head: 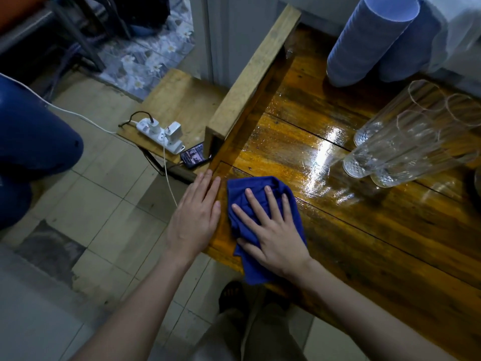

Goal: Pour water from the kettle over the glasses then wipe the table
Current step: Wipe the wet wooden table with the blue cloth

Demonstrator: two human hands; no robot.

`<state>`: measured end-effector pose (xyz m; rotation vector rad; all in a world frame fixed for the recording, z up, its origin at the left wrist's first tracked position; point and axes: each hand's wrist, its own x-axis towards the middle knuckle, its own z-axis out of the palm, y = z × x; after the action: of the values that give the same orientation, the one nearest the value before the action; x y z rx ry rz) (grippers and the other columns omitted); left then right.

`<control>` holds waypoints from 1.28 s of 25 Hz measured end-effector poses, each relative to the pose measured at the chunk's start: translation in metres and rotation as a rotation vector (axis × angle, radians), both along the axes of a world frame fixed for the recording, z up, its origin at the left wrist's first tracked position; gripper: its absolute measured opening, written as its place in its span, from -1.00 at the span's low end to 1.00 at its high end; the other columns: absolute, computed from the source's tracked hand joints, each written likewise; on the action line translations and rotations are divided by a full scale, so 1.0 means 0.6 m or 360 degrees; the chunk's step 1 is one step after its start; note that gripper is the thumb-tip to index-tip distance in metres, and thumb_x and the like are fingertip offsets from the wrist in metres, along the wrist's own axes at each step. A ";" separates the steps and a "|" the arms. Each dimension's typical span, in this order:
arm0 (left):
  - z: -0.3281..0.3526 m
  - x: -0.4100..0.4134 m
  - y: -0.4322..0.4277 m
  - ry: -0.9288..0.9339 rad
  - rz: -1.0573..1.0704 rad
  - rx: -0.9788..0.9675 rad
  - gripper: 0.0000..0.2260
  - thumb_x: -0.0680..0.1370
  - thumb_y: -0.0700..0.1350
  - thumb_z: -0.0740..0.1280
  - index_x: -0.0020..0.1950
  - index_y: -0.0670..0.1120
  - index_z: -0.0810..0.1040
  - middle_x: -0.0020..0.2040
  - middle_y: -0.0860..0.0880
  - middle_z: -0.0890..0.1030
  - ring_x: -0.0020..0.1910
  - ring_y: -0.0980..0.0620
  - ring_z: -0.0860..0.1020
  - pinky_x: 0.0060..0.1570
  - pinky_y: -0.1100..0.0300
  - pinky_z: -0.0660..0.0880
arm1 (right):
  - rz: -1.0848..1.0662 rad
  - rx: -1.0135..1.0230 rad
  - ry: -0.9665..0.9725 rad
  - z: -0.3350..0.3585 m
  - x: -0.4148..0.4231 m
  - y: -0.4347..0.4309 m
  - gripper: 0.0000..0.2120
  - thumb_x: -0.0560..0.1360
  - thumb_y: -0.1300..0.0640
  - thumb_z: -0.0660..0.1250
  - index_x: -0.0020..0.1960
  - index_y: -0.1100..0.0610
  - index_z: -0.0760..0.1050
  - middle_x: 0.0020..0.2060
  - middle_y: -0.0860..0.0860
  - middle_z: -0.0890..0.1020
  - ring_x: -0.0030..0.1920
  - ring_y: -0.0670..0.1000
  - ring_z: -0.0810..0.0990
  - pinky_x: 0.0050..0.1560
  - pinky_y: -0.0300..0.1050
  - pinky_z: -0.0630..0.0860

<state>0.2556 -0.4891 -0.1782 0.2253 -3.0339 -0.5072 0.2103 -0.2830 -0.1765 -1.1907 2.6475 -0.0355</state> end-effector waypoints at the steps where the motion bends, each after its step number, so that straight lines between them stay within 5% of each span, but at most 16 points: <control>1: 0.000 -0.002 0.002 0.0001 -0.0003 0.0002 -0.54 0.66 -0.01 0.02 0.56 -0.08 0.20 0.57 -0.05 0.18 0.56 0.03 0.10 0.49 0.11 0.10 | -0.0056 -0.0028 -0.0001 -0.001 0.000 -0.015 -0.35 0.58 -0.35 -0.12 0.60 -0.14 -0.09 0.61 0.05 -0.07 0.57 0.28 -0.17 0.49 0.39 -0.11; 11: -0.008 -0.007 -0.003 0.0035 -0.0011 0.0052 -0.55 0.64 -0.05 0.04 0.53 -0.08 0.25 0.56 -0.05 0.21 0.55 0.06 0.12 0.50 0.14 0.09 | -0.0353 -0.0133 0.0073 -0.016 -0.142 -0.092 -0.40 0.58 -0.31 -0.10 0.58 -0.19 -0.04 0.61 -0.01 -0.04 0.59 0.17 -0.15 0.52 0.30 -0.20; 16: -0.011 -0.005 -0.002 0.0086 0.0029 0.0128 -0.55 0.63 -0.05 0.08 0.53 -0.07 0.27 0.55 -0.03 0.23 0.53 0.10 0.11 0.47 0.12 0.11 | -0.0606 -0.0133 0.0050 -0.016 -0.224 0.007 -0.38 0.55 -0.32 -0.22 0.58 -0.21 -0.10 0.61 -0.03 -0.09 0.59 0.10 -0.17 0.54 0.22 -0.22; 20: -0.009 -0.005 -0.001 0.0116 0.0001 0.0118 -0.55 0.62 -0.07 0.10 0.52 -0.10 0.28 0.54 -0.06 0.26 0.54 0.04 0.16 0.50 0.11 0.12 | -0.0663 -0.0138 0.0039 -0.006 -0.147 0.093 -0.40 0.58 -0.31 -0.19 0.59 -0.19 -0.10 0.61 -0.03 -0.11 0.59 0.06 -0.21 0.54 0.21 -0.23; 26: -0.005 -0.009 0.005 0.0036 -0.0088 -0.0130 -0.52 0.60 -0.07 0.06 0.50 -0.20 0.28 0.51 -0.20 0.29 0.51 -0.13 0.24 0.49 -0.02 0.14 | -0.0481 -0.0027 0.0091 -0.003 0.000 0.137 -0.39 0.61 -0.30 -0.18 0.60 -0.11 -0.01 0.61 0.05 0.00 0.59 0.20 -0.10 0.50 0.36 -0.03; 32: 0.003 -0.081 0.014 0.0075 -0.0157 -0.0016 -0.53 0.62 -0.09 0.12 0.52 -0.18 0.26 0.52 -0.14 0.29 0.52 -0.03 0.23 0.51 0.10 0.06 | -0.0028 0.0006 0.0037 -0.004 0.008 0.070 -0.39 0.60 -0.33 -0.14 0.60 -0.15 -0.06 0.61 0.07 -0.01 0.57 0.30 -0.10 0.46 0.38 -0.06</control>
<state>0.2070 -0.4807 -0.1767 0.0620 -3.0124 -0.4963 0.2153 -0.2411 -0.1792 -1.1735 2.6769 -0.0202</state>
